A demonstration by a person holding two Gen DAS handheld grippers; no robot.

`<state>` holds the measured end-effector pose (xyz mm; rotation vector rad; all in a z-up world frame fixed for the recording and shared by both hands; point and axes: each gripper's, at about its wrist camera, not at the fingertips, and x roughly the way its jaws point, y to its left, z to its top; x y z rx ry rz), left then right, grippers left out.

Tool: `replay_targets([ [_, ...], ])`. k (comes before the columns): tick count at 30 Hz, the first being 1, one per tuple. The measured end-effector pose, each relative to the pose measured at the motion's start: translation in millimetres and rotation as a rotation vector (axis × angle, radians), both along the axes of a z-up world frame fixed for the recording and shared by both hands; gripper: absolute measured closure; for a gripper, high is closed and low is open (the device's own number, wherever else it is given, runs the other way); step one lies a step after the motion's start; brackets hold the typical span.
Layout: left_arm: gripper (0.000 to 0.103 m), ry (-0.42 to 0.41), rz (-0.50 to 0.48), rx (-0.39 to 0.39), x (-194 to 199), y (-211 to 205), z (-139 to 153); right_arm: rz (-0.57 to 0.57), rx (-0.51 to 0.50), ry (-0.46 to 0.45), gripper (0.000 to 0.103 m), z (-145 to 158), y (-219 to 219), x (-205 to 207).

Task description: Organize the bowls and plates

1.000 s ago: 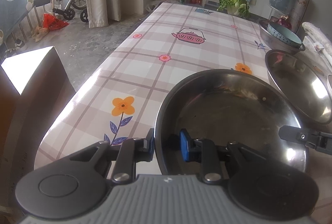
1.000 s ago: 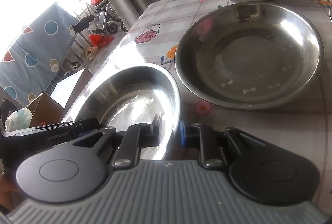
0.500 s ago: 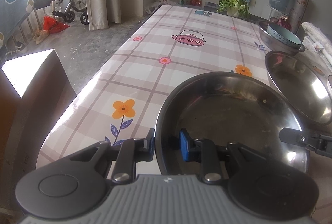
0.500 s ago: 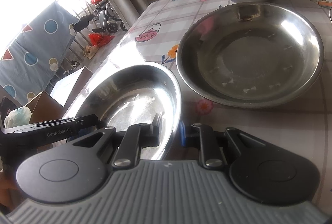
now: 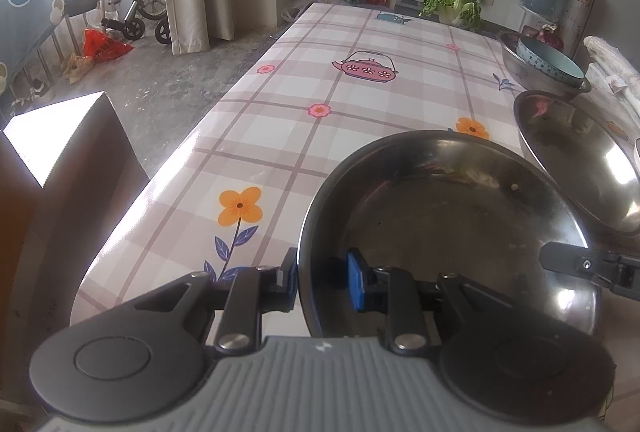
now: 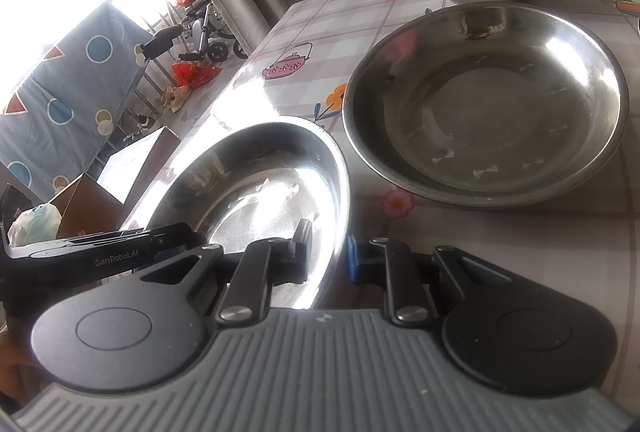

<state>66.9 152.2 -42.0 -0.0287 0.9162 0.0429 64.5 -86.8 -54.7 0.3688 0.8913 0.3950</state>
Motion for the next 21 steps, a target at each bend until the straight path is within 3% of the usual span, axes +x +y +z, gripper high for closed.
replay_targets([
  [21,0.073,0.011,-0.011,0.023,3.5,-5.7,-1.0,0.001,0.006,0.002,0.086,-3.1,4.6,-0.3],
])
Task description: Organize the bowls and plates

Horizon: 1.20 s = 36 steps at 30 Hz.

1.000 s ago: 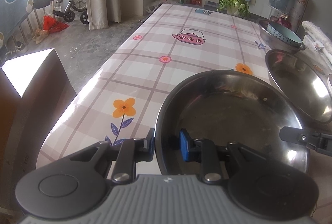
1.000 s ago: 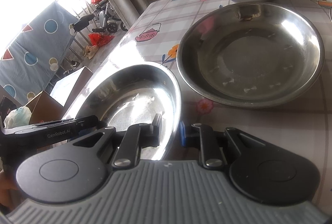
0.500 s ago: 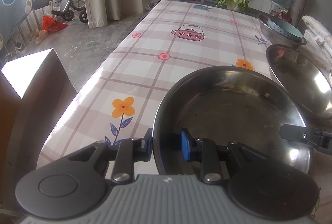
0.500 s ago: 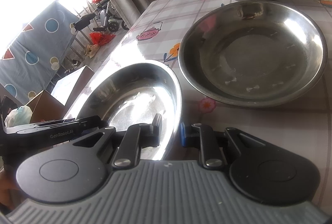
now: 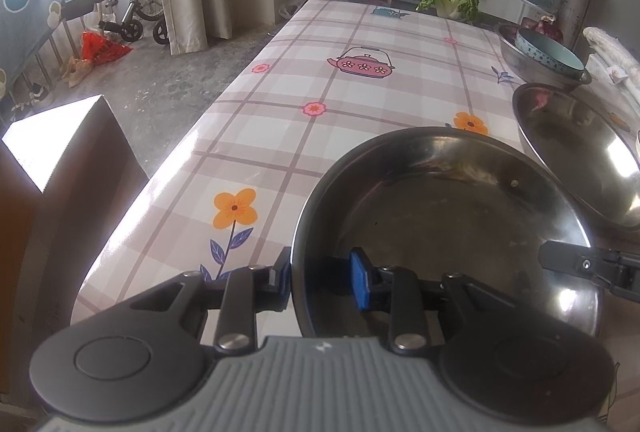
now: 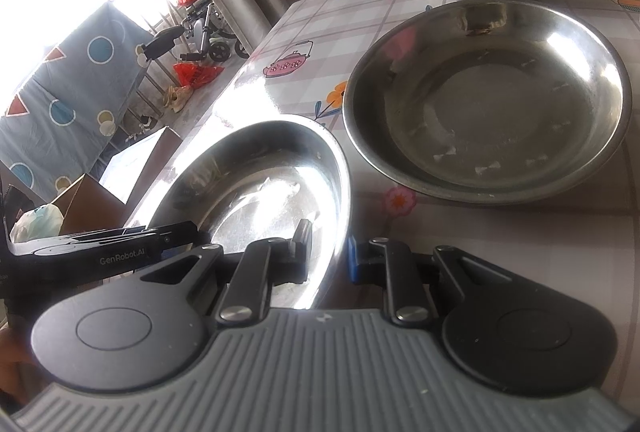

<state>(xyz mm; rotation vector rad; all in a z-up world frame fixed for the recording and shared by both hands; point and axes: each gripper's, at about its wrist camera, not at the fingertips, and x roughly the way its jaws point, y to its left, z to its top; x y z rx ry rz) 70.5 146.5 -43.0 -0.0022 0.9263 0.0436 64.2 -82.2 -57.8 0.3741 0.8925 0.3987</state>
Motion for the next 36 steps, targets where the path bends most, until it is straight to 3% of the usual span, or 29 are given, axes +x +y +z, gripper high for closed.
replay_targets([
  [36,0.072,-0.011,-0.005,-0.010,-1.7,-0.2,2.0,-0.003,-0.002,-0.001,0.085,-2.5,-0.3,3.6],
])
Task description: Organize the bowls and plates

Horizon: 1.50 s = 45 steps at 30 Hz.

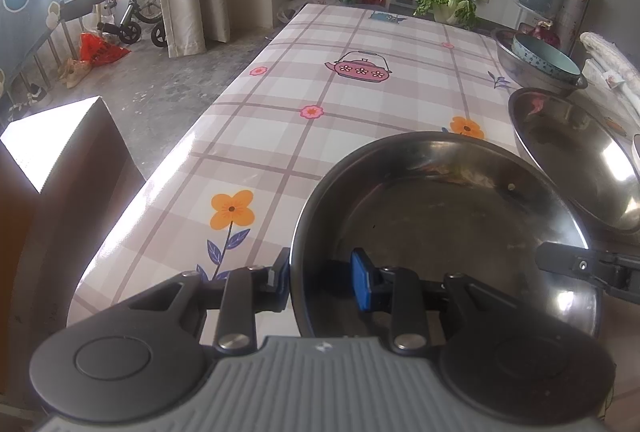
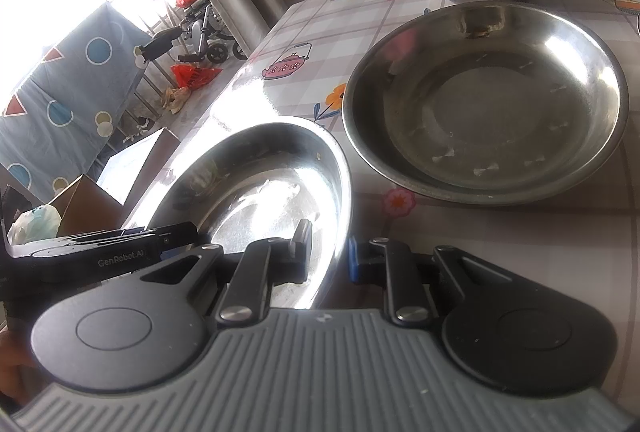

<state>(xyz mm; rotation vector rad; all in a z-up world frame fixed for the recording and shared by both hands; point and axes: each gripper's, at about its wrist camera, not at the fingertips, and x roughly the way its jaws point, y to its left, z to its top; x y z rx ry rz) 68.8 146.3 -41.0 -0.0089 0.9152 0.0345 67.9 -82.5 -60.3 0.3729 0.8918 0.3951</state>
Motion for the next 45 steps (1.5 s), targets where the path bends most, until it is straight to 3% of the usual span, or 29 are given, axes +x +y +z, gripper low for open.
replay_targets([
  [45,0.072,-0.043,0.023,-0.064,-12.6,14.8,14.7,0.014,-0.030,-0.051,0.085,15.7,3.6,-8.6],
])
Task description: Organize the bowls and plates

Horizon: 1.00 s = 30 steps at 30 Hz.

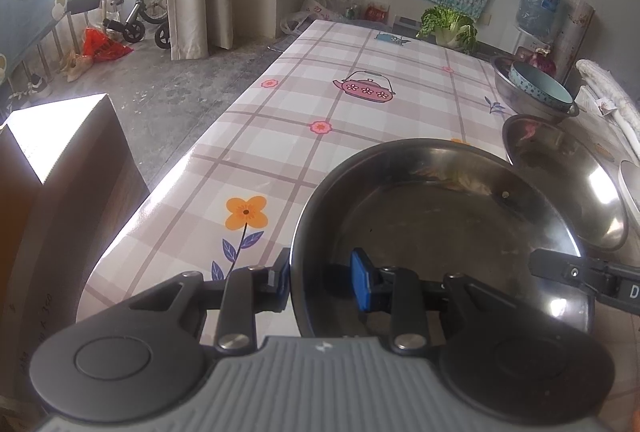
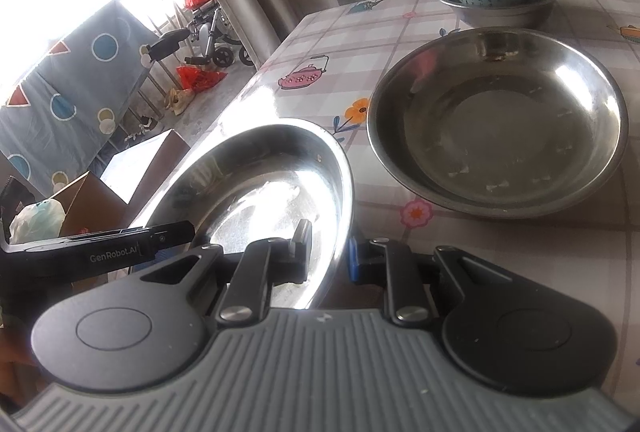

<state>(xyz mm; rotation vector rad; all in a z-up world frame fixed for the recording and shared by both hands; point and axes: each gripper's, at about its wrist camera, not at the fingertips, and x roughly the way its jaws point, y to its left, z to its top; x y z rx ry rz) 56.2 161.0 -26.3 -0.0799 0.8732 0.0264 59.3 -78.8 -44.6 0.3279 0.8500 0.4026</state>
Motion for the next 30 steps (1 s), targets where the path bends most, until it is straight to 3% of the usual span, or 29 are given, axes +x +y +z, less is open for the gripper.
replay_targets([
  [30,0.072,-0.027,-0.008,0.003,-2.1,-7.0,12.3,-0.018,0.022,-0.020,0.085,8.4,-9.3,-7.2],
])
